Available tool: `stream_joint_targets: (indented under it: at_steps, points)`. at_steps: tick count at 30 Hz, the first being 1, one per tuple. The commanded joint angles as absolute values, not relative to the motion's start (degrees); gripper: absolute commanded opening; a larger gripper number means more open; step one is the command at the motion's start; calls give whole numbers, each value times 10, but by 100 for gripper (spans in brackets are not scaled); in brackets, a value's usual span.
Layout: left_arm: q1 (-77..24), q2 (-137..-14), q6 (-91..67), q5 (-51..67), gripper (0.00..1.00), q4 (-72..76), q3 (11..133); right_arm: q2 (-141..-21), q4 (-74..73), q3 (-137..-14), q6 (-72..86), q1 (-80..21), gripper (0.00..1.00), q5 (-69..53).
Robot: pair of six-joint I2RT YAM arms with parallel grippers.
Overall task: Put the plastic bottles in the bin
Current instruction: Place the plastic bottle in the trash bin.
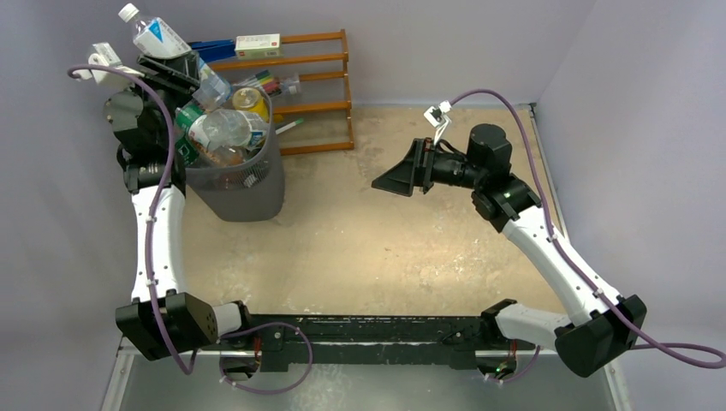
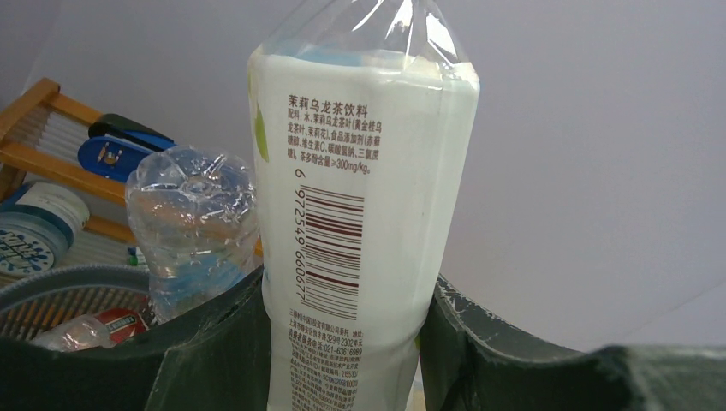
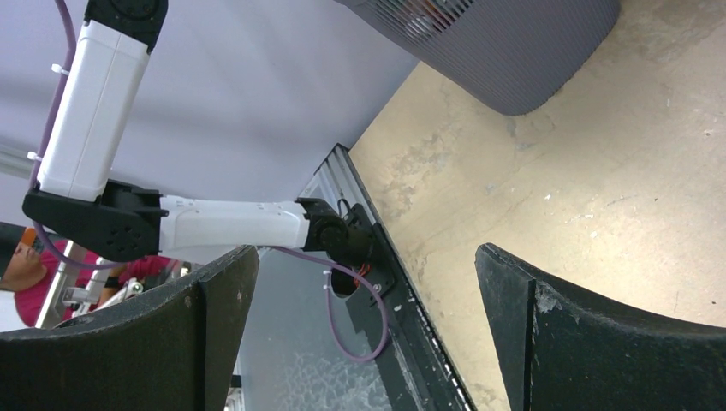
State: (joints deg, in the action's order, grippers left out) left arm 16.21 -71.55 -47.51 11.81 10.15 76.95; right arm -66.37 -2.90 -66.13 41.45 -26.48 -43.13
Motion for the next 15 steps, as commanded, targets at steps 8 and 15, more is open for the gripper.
stream_joint_targets:
  at_steps: [8,15]
  points:
    - [142,-701,-417,37,40,75,753,-657,2,-651,418,-263,100,-450]
    - [140,-716,-419,42,45,80,747,-655,2,-652,418,-263,100,-450]
